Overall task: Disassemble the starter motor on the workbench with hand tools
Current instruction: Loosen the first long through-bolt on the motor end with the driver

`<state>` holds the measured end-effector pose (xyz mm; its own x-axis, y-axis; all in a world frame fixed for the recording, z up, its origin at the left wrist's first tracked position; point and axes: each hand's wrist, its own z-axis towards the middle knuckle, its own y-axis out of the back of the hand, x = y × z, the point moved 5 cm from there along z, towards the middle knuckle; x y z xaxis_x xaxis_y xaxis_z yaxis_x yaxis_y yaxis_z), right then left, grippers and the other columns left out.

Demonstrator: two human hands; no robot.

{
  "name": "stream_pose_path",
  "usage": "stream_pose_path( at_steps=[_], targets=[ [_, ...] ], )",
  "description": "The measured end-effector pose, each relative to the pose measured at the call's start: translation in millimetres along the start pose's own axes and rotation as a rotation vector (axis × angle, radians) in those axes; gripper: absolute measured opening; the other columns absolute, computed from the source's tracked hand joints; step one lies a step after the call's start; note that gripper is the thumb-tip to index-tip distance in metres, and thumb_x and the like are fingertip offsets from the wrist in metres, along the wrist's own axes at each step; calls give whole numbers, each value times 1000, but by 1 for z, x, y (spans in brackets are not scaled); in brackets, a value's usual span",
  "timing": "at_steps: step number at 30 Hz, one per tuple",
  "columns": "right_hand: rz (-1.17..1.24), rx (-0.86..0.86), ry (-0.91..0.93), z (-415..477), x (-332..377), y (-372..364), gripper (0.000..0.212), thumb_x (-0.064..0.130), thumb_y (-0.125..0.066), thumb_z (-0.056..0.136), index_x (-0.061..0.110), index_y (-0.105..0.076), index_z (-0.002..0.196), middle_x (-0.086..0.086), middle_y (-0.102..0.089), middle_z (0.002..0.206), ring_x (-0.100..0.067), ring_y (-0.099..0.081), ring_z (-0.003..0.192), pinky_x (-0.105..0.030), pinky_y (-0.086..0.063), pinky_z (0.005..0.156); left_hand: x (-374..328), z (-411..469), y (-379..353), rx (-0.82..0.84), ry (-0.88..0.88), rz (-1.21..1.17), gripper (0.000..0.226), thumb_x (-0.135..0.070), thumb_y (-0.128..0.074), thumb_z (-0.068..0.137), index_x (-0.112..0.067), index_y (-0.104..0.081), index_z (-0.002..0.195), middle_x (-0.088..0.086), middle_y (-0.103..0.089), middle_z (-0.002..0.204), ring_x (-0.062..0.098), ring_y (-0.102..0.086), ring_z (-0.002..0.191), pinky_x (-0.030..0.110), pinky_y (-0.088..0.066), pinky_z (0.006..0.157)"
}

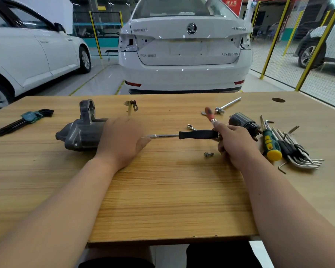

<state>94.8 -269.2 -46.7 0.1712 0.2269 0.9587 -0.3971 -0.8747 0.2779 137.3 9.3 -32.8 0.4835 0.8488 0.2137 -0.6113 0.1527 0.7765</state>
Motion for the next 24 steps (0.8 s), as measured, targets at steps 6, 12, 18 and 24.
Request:
stream_pose_path(
  at_steps=[6, 12, 18, 24],
  targets=[
    [-83, 33, -47, 1, 0, -7, 48, 60, -44, 95, 17, -62, 87, 0, -58, 61, -10, -46, 35, -26, -38, 43, 1, -1, 2, -18, -6, -38, 52, -51, -35, 91, -14, -69, 77, 3, -63, 105, 31, -54, 104, 47, -36, 91],
    [-85, 125, -22, 2, -1, -11, 27, 45, -49, 99, 21, -61, 96, -1, -61, 66, -10, -51, 40, -26, -41, 41, 3, 0, 1, -61, 25, -57, 54, -57, -36, 89, -16, -69, 75, 0, -63, 105, 28, -53, 103, 42, -32, 89],
    [-27, 147, 46, 0, 1, -8, 9, 29, -54, 98, 29, -60, 105, -6, -69, 78, -10, -47, 42, -25, -40, 40, 3, -2, 1, -93, 18, -60, 49, -58, -38, 89, -19, -67, 82, -2, -62, 104, 24, -49, 103, 40, -30, 88],
    [86, 111, 79, 0, 2, -5, 14, 14, -59, 92, 25, -68, 94, -7, -61, 87, -14, -57, 54, -29, -47, 54, 4, -3, 0, -87, -8, -43, 49, -56, -40, 88, -19, -71, 85, 0, -62, 108, 25, -48, 106, 41, -30, 89]
  ],
)
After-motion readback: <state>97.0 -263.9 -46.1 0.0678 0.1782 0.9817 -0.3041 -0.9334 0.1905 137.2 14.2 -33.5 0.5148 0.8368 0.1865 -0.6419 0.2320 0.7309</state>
